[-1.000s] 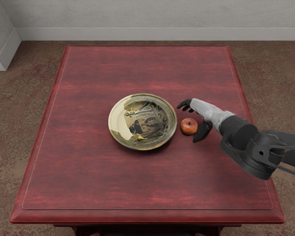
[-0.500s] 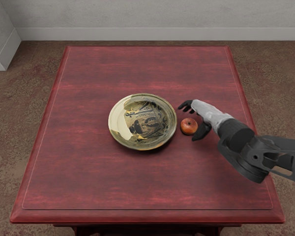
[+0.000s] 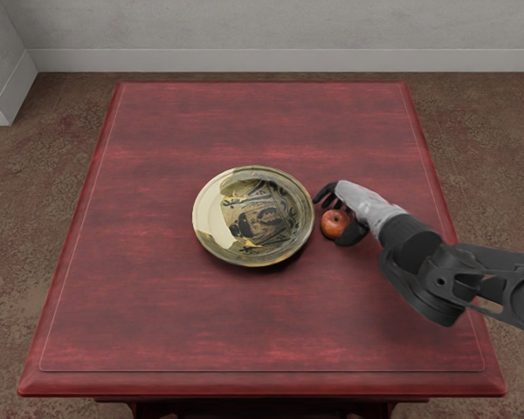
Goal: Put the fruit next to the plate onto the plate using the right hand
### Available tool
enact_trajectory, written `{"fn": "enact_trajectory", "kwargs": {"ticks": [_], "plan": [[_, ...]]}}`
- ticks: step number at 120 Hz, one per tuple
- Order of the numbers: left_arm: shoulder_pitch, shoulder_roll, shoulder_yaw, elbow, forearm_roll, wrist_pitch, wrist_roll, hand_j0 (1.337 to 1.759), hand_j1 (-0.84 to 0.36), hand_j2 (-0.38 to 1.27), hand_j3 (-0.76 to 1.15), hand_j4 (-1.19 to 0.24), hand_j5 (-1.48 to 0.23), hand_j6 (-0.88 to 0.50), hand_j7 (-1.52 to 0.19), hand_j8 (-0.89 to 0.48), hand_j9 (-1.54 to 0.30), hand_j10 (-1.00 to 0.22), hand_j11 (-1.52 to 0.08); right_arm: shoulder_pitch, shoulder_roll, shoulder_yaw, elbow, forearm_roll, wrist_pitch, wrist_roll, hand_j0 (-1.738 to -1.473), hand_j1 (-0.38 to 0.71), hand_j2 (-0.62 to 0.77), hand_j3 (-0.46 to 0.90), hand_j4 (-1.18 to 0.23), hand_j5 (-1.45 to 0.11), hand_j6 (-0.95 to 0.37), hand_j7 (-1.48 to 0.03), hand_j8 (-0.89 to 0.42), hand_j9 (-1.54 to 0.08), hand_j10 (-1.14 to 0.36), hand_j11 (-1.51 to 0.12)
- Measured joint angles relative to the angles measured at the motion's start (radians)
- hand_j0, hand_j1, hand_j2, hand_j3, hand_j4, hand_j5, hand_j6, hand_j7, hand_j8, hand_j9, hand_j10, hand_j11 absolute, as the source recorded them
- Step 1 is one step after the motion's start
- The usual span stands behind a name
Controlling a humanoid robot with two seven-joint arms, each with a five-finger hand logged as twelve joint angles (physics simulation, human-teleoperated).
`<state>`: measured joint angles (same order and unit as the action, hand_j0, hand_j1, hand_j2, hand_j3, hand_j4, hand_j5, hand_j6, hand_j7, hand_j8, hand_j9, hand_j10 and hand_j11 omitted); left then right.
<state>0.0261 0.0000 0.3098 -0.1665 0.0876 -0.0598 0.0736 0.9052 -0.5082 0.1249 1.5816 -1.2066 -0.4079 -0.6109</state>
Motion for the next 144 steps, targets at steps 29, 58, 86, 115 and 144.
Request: {"fn": "enact_trajectory", "kwargs": {"ticks": [29, 58, 86, 115, 144], "plan": [[0.0, 0.0, 0.0, 0.0, 0.0, 0.0, 0.0, 1.658, 0.06, 0.05, 0.0, -0.24, -0.32, -0.24, -0.32, -0.24, -0.32, -0.24, -0.32, -0.007, 0.021, 0.002, -0.018, 0.0, -0.006, -0.001, -1.656, 0.23, -0.06, 0.0, -0.51, -0.67, -0.5, -0.66, -0.41, -0.67, -0.51, -0.67], [0.0, 0.0, 0.0, 0.0, 0.0, 0.0, 0.0, 1.658, 0.06, 0.05, 0.0, -0.24, -0.32, -0.24, -0.32, -0.24, -0.32, -0.24, -0.32, -0.007, 0.025, 0.005, -0.023, 0.011, -0.019, -0.001, -1.652, 0.26, 0.1, 0.0, -0.62, -0.82, -0.48, -0.81, -0.38, -0.83, -0.54, -0.83], [0.0, 0.0, 0.0, 0.0, 0.0, 0.0, 0.0, 1.658, 0.06, 0.05, 0.0, -0.24, -0.32, -0.24, -0.32, -0.24, -0.32, -0.24, -0.32, -0.005, 0.019, 0.04, -0.06, 0.019, -0.025, 0.0, -1.654, 0.24, 0.26, 0.0, -0.66, -0.9, -0.54, -0.88, -0.45, -0.9, -0.6, -0.9], [0.0, 0.0, 0.0, 0.0, 0.0, 0.0, 0.0, 1.658, 0.06, 0.05, 0.0, -0.24, -0.32, -0.24, -0.32, -0.24, -0.32, -0.24, -0.32, 0.017, 0.037, 0.144, -0.065, 0.023, -0.024, 0.0, -1.656, 0.26, 0.36, 0.0, -0.68, -0.92, -0.56, -0.9, -0.47, -0.92, -0.62, -0.92], [0.0, 0.0, 0.0, 0.0, 0.0, 0.0, 0.0, 1.658, 0.06, 0.05, 0.0, -0.24, -0.32, -0.24, -0.32, -0.24, -0.32, -0.24, -0.32, 0.065, 0.163, 0.192, -0.064, 0.033, -0.024, 0.0, -1.658, 0.28, 0.43, 0.0, -0.68, -0.94, -0.55, -0.91, -0.46, -0.94, -0.61, -0.93]]}}
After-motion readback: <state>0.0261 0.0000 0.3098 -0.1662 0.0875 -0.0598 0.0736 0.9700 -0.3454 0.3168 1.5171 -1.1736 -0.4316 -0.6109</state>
